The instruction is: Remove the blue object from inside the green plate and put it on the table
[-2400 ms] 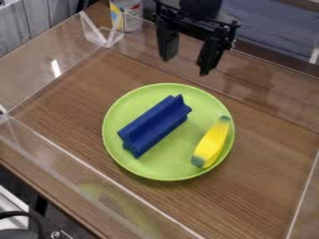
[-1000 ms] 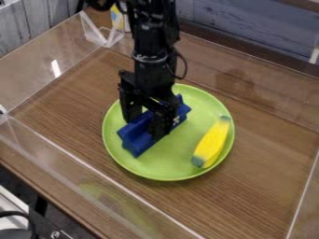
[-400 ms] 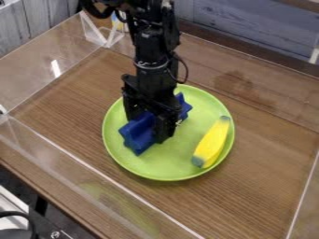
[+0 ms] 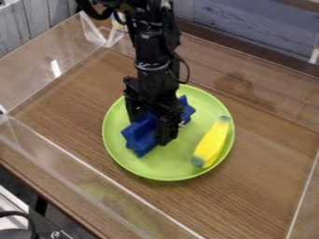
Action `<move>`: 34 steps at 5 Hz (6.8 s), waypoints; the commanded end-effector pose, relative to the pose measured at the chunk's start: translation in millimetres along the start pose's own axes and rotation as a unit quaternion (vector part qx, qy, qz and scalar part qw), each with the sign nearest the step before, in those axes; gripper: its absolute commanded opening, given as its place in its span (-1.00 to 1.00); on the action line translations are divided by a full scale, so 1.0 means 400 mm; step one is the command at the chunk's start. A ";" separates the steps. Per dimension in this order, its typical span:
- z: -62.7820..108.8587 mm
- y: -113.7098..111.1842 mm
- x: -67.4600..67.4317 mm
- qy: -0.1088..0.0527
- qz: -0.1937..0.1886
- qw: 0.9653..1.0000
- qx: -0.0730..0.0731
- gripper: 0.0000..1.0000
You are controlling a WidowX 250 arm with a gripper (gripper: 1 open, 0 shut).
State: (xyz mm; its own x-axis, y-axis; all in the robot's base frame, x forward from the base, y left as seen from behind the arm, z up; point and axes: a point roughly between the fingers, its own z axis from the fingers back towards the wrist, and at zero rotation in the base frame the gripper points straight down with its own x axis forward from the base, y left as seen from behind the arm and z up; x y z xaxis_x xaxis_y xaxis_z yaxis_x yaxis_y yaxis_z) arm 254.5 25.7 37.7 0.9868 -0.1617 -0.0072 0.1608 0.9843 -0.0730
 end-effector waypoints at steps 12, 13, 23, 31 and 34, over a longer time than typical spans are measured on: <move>0.022 0.016 0.028 -0.042 0.027 0.999 0.000 -1.00; 0.019 0.015 0.029 -0.041 0.029 0.999 -0.001 -1.00; 0.003 0.003 0.039 -0.038 0.051 0.998 -0.012 -1.00; -0.006 -0.009 0.047 -0.036 0.069 0.997 -0.020 -1.00; -0.016 -0.012 0.050 -0.034 0.077 0.996 -0.022 -1.00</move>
State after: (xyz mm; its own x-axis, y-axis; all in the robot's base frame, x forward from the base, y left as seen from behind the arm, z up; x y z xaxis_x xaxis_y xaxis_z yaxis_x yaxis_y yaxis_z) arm 270.8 18.4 32.7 0.9994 -0.0064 0.0330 0.0104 0.9925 -0.1218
